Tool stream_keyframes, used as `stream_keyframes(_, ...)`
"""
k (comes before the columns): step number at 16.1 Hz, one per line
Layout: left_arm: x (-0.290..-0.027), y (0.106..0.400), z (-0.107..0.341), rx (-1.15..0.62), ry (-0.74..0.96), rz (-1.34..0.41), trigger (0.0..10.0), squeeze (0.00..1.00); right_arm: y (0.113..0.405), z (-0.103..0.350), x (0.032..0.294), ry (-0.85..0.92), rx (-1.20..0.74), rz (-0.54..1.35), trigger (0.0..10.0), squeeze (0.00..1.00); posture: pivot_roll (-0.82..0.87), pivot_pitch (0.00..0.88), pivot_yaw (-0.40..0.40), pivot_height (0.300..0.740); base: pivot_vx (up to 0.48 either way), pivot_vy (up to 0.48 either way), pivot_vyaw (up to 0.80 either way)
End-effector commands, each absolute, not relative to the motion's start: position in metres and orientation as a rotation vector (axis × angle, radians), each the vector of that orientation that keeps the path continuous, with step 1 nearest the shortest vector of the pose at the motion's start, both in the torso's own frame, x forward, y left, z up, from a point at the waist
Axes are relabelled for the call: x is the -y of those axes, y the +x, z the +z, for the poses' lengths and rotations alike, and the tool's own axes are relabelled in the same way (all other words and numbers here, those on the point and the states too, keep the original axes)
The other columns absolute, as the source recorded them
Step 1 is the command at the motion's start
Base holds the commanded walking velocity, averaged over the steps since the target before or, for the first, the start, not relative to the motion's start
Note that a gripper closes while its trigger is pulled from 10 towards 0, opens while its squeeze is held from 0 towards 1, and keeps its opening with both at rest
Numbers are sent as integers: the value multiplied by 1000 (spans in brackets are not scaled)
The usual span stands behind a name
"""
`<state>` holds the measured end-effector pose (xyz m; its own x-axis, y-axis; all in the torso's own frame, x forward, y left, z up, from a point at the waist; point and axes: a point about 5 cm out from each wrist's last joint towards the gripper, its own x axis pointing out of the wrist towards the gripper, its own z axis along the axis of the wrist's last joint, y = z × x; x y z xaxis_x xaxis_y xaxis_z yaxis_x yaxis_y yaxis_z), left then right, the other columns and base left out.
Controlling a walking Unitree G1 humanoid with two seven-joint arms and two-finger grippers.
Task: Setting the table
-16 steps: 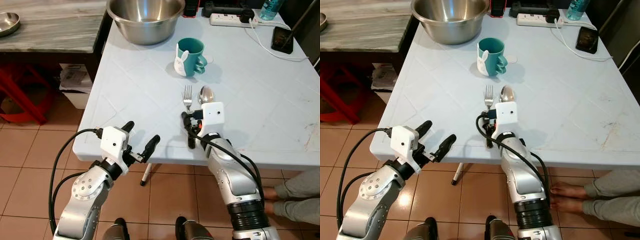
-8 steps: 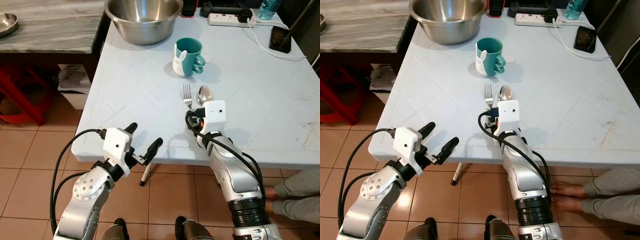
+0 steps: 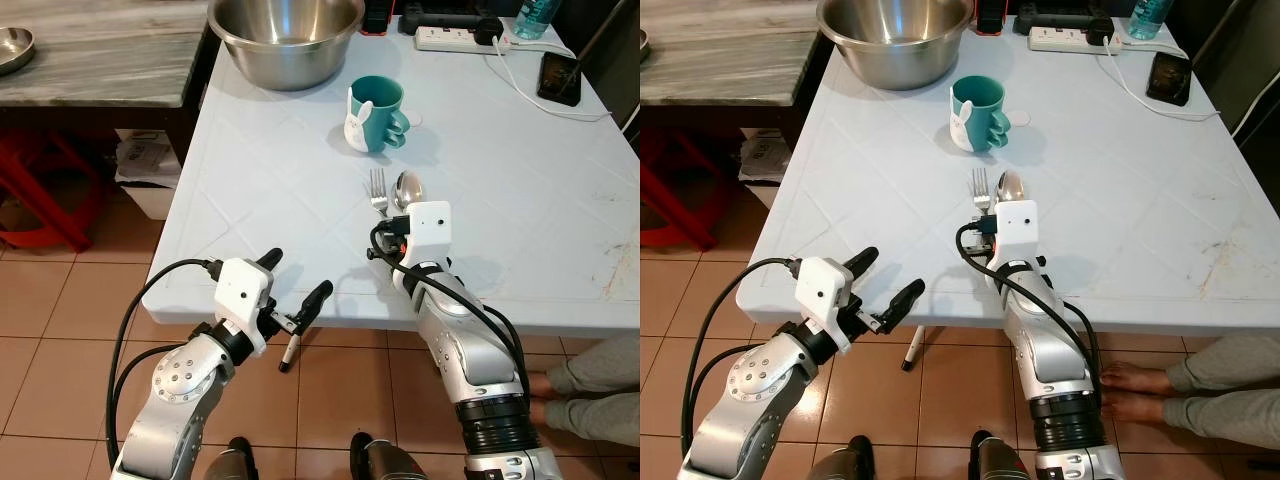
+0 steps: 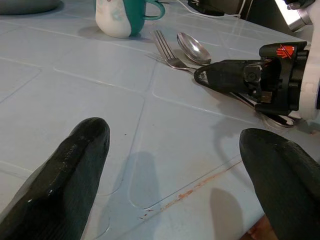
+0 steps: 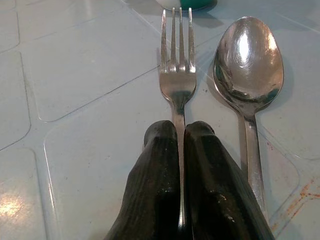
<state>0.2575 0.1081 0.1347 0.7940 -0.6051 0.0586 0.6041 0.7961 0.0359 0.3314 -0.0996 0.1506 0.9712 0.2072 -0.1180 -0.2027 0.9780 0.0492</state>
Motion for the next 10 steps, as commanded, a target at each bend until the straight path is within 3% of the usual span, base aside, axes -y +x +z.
stream_keyframes(1, -108, 255, 135, 69, 29, -664, 10000, 0, 328, 133, 102, 57, -213, 203, 0, 0, -121, 271, -2, 740, 0, 0, 0)
stream_keyframes(7, -107, 257, 136, 84, 38, -649, 10000, 0, 328, 135, 103, 103, -209, 196, 0, 0, -120, 270, -3, 740, 0, 0, 0)
stream_keyframes(10, -125, 271, 147, 138, 10, -467, 10000, 0, 330, 175, 104, 115, 10, 187, 0, 0, -117, 268, -7, 740, 0, 0, 0)
